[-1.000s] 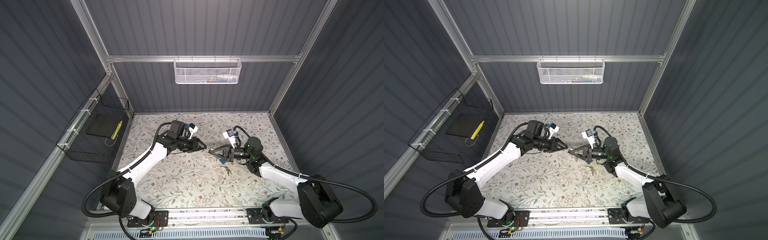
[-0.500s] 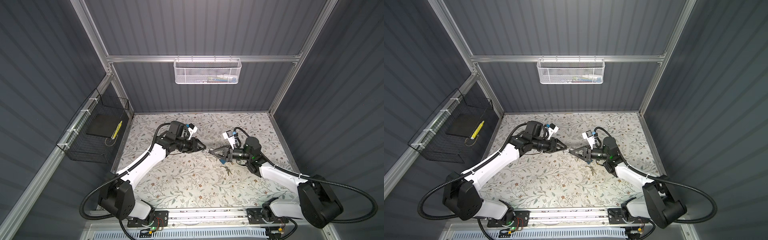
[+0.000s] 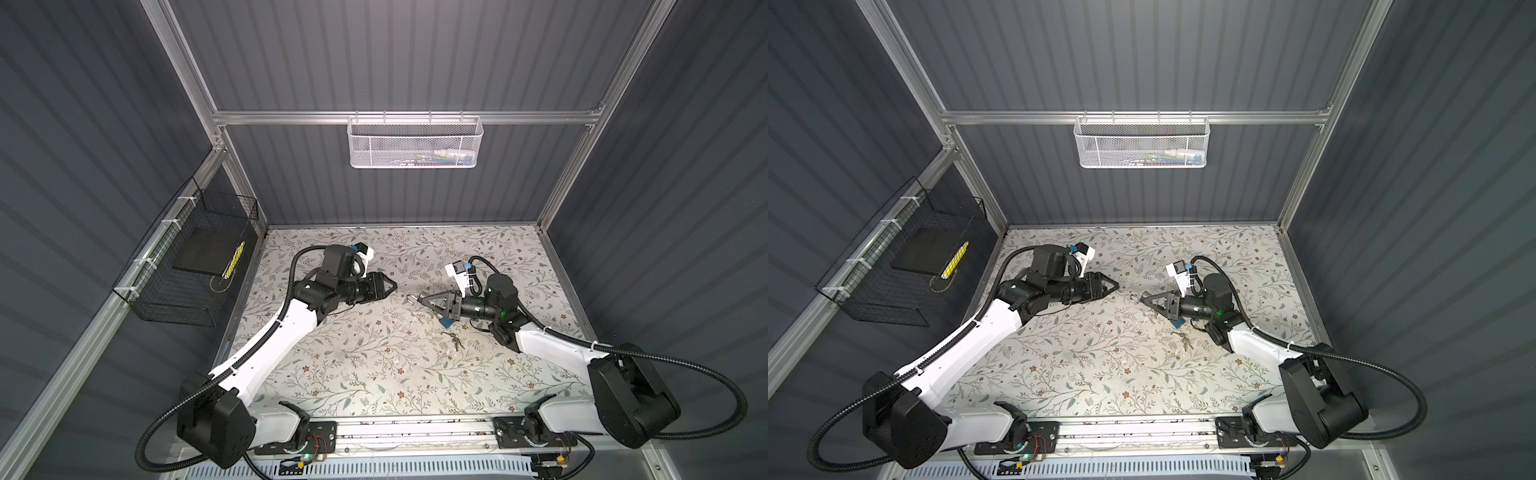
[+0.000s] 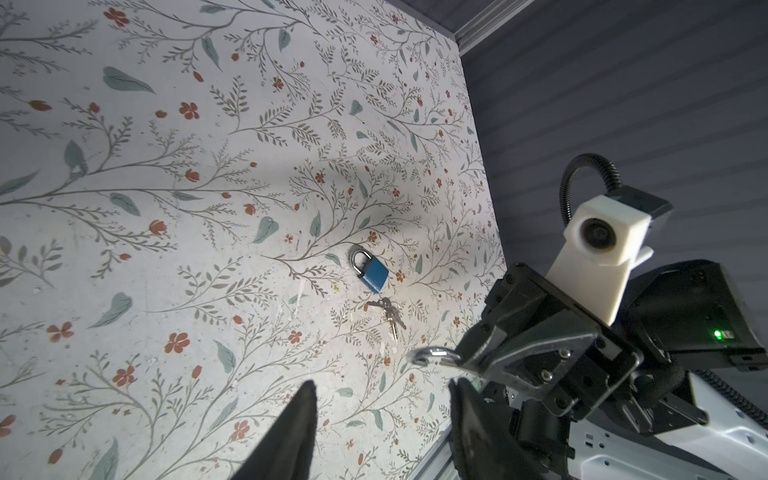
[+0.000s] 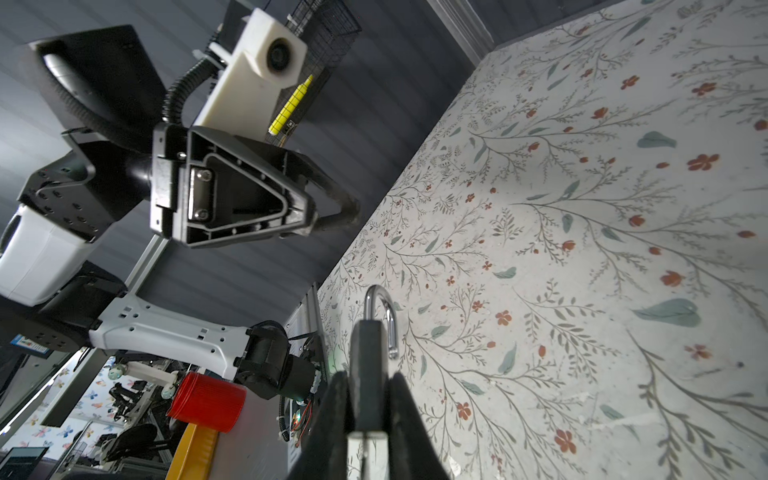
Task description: Unlock with the key
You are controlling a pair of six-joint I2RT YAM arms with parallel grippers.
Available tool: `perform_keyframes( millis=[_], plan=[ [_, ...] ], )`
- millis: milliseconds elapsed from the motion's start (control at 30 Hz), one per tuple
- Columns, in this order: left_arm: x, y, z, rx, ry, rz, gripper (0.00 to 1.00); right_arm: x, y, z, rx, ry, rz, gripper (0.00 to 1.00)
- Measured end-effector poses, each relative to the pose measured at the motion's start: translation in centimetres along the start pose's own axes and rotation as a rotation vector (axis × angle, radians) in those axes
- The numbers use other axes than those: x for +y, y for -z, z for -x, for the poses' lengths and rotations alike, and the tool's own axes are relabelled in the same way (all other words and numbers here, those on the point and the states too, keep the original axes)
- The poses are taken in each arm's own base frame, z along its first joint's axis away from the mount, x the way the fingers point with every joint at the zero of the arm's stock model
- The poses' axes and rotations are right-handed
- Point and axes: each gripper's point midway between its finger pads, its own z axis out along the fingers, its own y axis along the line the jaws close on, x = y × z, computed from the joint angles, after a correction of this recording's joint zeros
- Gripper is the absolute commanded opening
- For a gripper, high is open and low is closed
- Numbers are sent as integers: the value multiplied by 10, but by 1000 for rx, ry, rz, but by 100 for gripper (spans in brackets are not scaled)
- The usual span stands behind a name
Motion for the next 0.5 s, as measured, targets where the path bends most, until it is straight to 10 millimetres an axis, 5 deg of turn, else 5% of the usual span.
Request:
perform_keyframes(
  millis=[167, 500],
  plan=[
    [3, 2, 0, -20, 21, 8, 56, -23, -15, -19, 44, -67, -45, 0],
    [3, -3, 2, -40, 52, -17, 56, -51, -80, -57, 166, -185, -40, 0]
  ],
)
